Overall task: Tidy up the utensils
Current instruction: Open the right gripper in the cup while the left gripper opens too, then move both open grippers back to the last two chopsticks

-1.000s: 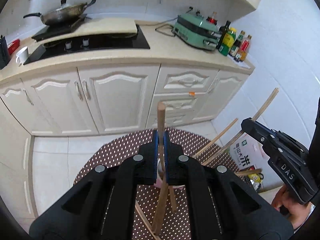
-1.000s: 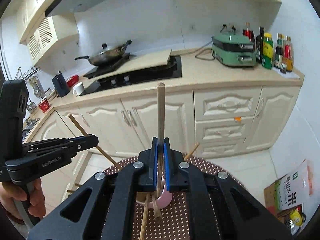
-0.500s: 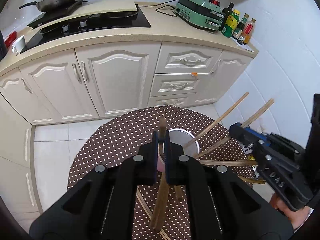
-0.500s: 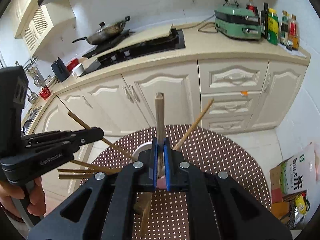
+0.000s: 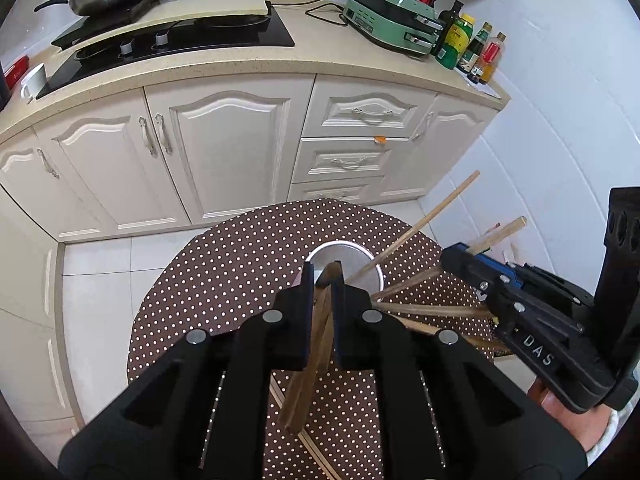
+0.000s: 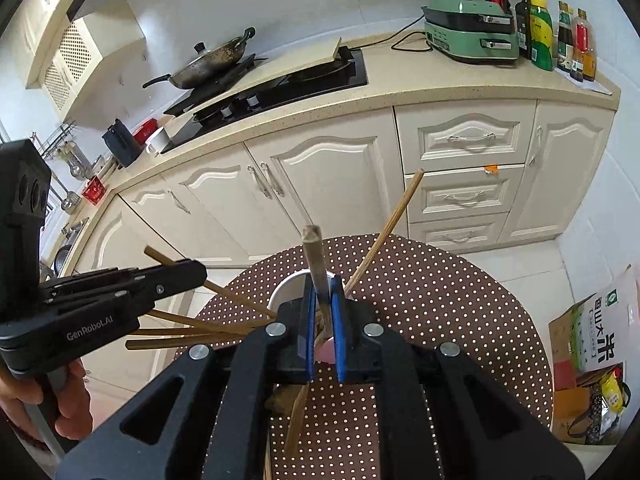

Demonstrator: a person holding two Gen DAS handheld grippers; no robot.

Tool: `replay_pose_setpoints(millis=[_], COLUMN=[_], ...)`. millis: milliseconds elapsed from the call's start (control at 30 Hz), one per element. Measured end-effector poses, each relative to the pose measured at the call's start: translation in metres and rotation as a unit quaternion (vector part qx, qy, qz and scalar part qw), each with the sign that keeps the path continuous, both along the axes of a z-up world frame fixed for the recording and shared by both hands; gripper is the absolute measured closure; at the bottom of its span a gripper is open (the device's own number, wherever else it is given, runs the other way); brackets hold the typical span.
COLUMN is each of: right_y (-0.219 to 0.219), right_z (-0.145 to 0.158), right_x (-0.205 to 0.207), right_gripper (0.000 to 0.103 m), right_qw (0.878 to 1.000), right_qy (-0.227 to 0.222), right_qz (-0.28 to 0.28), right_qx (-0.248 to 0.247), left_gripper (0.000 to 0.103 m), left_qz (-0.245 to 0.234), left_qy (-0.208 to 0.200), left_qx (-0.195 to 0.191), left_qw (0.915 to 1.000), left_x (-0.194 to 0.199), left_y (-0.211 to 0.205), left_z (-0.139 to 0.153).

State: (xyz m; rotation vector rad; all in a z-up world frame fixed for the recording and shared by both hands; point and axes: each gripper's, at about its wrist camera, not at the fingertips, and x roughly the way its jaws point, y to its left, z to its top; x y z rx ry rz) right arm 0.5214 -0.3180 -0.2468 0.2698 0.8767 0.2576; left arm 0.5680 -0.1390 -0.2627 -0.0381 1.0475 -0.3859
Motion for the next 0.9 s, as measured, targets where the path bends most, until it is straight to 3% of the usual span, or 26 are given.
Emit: replay_pose_setpoints(millis=[100, 133, 167, 200, 233, 433, 567, 900], right_y=[-0.001, -0.002, -0.003, -0.004, -0.004, -0.006, -0.003, 0.02], right_z=[0.005, 0.007, 0.009, 0.01, 0.012, 0.03, 0.045, 0.074], right_x=[-0.002, -0.004, -0.005, -0.006, -0.007, -0.021, -0.034, -0.077], right_gripper=[0.092, 0.091, 0.089, 0.087, 0.086, 0.073, 0.066, 0.053], right_qw=[1.0, 1.0, 1.0, 1.0, 1.0, 0.999, 0.999, 0.996], right_qy=[-0.003, -0.005, -0.007, -0.008, -0.01, -0.029, -0.046, -0.088], right_qz=[-0.002, -0.004, -0.006, -0.006, -0.007, -0.019, -0.024, -0.023], right_qx=[0.003, 0.003, 0.004, 0.006, 0.006, 0.007, 0.008, -0.013], left_gripper=[0.091, 0.079, 0.059, 0.049, 0.046, 0.046, 0.035, 0.03], left_qz=[0.004, 0.005, 0.006, 0.009, 0.01, 0.015, 0.021, 0.031], left_qy=[-0.002, -0.003, -0.004, -0.01, -0.018, -0.042, -0.064, -0.097], left_qx=[-0.004, -0.005, -0.005, -0.006, -0.007, -0.006, -0.007, -0.009], left_qw=[1.0, 1.0, 1.0, 0.9999, 0.9998, 0.999, 0.9977, 0.9948], left_x=[-0.003, -0.005, -0.007, -0.01, -0.013, -0.03, -0.046, -0.094], left_y=[0.002, 0.003, 0.004, 0.006, 0.007, 0.013, 0.018, 0.04], left_z=[0.003, 0.005, 0.006, 0.009, 0.011, 0.03, 0.049, 0.075])
